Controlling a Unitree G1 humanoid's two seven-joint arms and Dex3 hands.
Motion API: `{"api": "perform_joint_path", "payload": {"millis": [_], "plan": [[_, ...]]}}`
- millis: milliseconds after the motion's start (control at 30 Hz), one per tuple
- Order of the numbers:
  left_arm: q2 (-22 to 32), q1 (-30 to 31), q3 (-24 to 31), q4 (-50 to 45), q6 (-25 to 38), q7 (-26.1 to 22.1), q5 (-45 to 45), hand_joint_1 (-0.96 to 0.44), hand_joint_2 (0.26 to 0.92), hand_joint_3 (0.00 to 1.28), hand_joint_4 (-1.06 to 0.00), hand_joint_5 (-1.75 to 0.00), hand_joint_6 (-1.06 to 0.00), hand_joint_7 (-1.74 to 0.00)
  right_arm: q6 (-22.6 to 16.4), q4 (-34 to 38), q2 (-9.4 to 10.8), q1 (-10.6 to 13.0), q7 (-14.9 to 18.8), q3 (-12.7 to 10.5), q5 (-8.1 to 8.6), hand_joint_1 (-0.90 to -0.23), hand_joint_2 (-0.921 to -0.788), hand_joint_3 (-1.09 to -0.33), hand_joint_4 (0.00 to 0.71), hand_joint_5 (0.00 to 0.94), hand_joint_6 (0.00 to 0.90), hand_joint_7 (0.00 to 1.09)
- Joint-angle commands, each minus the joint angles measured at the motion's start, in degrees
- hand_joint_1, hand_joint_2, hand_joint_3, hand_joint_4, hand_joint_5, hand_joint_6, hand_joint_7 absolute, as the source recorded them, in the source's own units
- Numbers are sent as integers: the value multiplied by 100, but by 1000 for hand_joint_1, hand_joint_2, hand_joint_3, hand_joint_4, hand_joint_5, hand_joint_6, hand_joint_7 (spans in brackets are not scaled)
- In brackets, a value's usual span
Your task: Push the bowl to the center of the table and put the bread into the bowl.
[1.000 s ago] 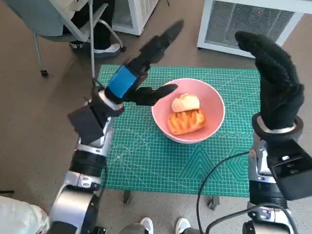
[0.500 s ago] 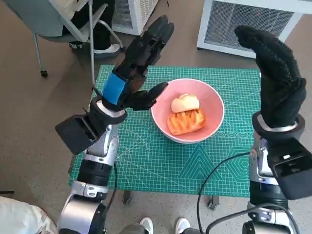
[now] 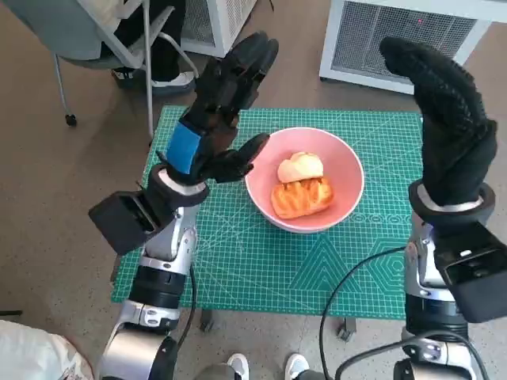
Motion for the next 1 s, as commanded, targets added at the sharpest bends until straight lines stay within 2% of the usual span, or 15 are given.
{"api": "perform_joint_path", "payload": {"millis": [33,67,133,267,1000], "plan": [[19,57,25,1,-73,48,91,-491,921,483,-179,-164,1,-725,102,-36,27,128,-26,29,-68,-564,-921,-713,278,1,34,649],[23,60,28,-7,-63,56,99,-490,921,483,-180,-168,1,-731,109,-38,27,131,-25,29,-65,-564,-921,-713,278,1,34,649],[30,61,34,-10,-59,72,119,-489,921,486,-114,-321,1,-759,114,-38,25,135,-24,29,-63,-566,-921,-713,279,2,33,651],[58,51,45,15,-83,115,173,-490,921,488,-30,-500,1,-797,87,-6,26,139,-21,27,-69,-566,-921,-713,281,3,33,653],[139,143,110,-162,6,117,135,-478,921,498,1,-540,1,-814,102,56,64,142,-90,58,-192,-577,-921,-708,282,2,27,662]]}}
